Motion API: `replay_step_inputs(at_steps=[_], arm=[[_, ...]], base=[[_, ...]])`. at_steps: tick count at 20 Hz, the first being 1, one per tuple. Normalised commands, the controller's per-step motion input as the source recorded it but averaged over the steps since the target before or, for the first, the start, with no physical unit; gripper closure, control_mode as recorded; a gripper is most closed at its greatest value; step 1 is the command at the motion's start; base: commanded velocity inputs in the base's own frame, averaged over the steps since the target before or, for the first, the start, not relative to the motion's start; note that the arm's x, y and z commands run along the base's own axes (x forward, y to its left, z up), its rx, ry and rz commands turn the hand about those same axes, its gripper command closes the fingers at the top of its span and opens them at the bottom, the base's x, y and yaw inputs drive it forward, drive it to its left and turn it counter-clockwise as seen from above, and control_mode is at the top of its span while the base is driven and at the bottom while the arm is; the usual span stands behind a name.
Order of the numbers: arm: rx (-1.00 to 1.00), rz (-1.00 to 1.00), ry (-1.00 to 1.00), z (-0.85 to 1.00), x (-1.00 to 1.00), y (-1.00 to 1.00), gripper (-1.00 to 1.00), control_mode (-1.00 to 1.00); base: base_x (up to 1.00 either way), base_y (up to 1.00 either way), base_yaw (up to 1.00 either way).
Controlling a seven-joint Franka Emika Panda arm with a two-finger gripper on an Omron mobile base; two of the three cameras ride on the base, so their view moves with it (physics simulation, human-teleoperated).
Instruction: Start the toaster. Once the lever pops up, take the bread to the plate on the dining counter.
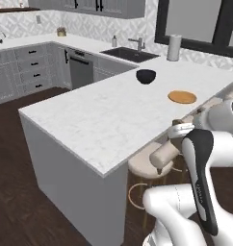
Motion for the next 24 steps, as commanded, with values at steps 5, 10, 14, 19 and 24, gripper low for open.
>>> replay_step_inputs(at_steps=[5,10,14,19,24], arm=[[0.0,0.0,0.0,0.0,0.0,0.0,1.0,1.0],[0.0,0.0,0.0,0.0,0.0,0.0,1.0,1.0],[0.0,0.0,0.0,0.0,0.0,0.0,1.0,1.0],[0.0,0.0,0.0,0.0,0.0,0.0,1.0,1.0],[0.0,0.0,0.0,0.0,0.0,0.0,1.0,1.0]], base=[[0.31,-1.0,0.4],[0.32,-1.0,0.39],[0.37,-1.0,0.38],[0.17,-1.0,0.35],[0.06,-1.0,0.29]])
